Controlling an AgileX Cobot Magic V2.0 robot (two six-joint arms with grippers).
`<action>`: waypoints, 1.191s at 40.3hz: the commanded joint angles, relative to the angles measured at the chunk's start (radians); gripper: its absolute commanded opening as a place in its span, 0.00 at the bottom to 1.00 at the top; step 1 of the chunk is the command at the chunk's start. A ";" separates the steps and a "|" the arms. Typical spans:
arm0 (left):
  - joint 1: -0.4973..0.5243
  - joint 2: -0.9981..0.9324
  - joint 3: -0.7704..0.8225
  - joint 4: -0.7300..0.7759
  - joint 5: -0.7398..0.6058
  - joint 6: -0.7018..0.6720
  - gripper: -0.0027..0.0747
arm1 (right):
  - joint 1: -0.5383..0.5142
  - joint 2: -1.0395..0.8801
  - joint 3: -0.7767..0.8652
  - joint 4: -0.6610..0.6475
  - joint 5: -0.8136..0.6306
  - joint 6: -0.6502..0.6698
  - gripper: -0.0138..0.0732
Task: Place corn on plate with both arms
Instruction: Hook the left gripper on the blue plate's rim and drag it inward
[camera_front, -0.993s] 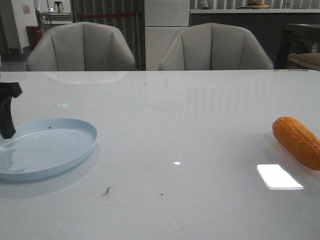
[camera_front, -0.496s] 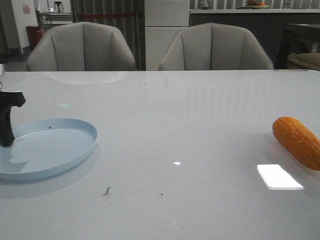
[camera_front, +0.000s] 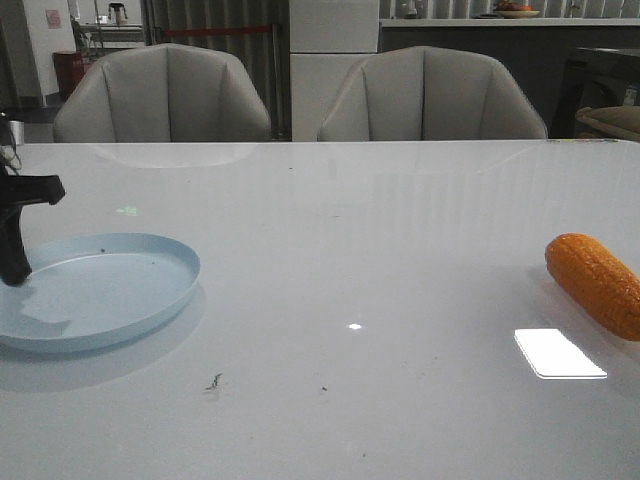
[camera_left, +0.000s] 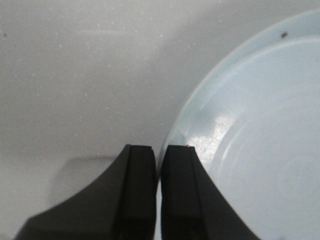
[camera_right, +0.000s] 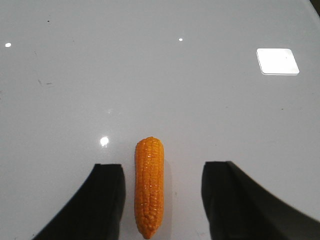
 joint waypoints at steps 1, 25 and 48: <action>-0.007 -0.051 -0.103 -0.014 0.051 0.000 0.15 | -0.004 -0.007 -0.030 -0.002 -0.071 0.004 0.68; -0.130 -0.041 -0.431 -0.366 0.213 0.000 0.15 | -0.004 -0.007 -0.030 -0.002 -0.069 0.004 0.68; -0.348 0.150 -0.426 -0.337 0.225 -0.010 0.15 | -0.004 -0.007 -0.030 -0.002 -0.016 0.004 0.68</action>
